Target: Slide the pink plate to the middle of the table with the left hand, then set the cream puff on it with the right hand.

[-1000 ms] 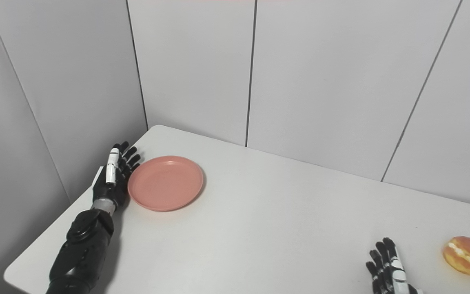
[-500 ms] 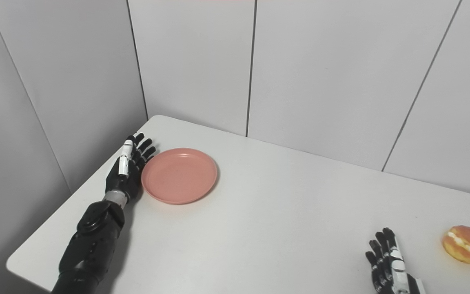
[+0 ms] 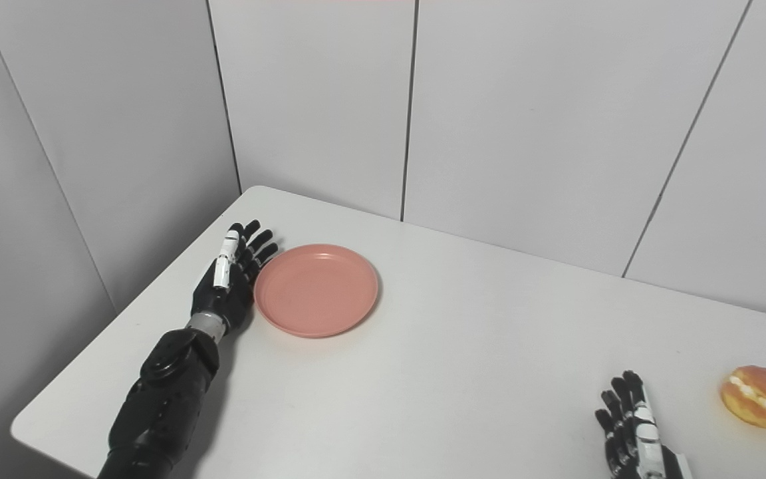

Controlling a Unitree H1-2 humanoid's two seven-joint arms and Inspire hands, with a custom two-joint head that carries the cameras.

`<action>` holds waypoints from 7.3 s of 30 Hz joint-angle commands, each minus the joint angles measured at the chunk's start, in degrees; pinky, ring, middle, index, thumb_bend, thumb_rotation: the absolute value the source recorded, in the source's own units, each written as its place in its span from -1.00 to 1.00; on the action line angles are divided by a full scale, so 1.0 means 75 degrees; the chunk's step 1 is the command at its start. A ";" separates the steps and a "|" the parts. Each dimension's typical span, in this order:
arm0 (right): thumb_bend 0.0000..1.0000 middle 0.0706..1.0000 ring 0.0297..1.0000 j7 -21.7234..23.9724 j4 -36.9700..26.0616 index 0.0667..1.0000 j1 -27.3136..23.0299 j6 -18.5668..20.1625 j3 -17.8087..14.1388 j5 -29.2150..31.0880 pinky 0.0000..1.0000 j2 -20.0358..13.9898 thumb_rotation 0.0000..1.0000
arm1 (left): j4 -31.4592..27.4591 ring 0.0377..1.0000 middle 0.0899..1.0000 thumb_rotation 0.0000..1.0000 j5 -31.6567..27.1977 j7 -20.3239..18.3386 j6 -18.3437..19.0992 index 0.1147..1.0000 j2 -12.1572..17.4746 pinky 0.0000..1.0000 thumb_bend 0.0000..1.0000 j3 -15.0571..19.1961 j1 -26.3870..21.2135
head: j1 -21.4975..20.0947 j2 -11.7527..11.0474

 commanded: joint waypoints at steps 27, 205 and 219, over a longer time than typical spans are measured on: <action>-0.46 1.00 1.00 -0.0153 0.0010 1.00 0.0205 0.0377 0.0083 -0.0083 1.00 0.0117 1.00 | -0.0064 0.88 0.88 1.00 0.0178 -0.0467 0.0556 0.89 -0.0804 0.93 -0.24 -0.1160 0.0096 | -0.0542 0.0231; 0.70 1.00 0.84 -0.1929 0.2558 0.98 -0.3702 0.1185 0.0520 -0.7009 0.41 -0.2967 -0.04 | -0.0424 0.94 0.94 1.00 0.0683 -0.1331 -0.0100 0.94 -0.1663 0.98 -0.23 -0.2251 0.1682 | -0.5657 -0.0198; 0.66 1.00 0.78 -0.1980 0.3657 0.99 -0.4123 0.1080 0.0661 -0.6327 0.32 -0.2801 -0.15 | -0.0541 0.93 0.94 1.00 0.0684 -0.1298 -0.0004 0.93 -0.1656 0.97 -0.22 -0.2260 0.1708 | -0.5747 -0.0071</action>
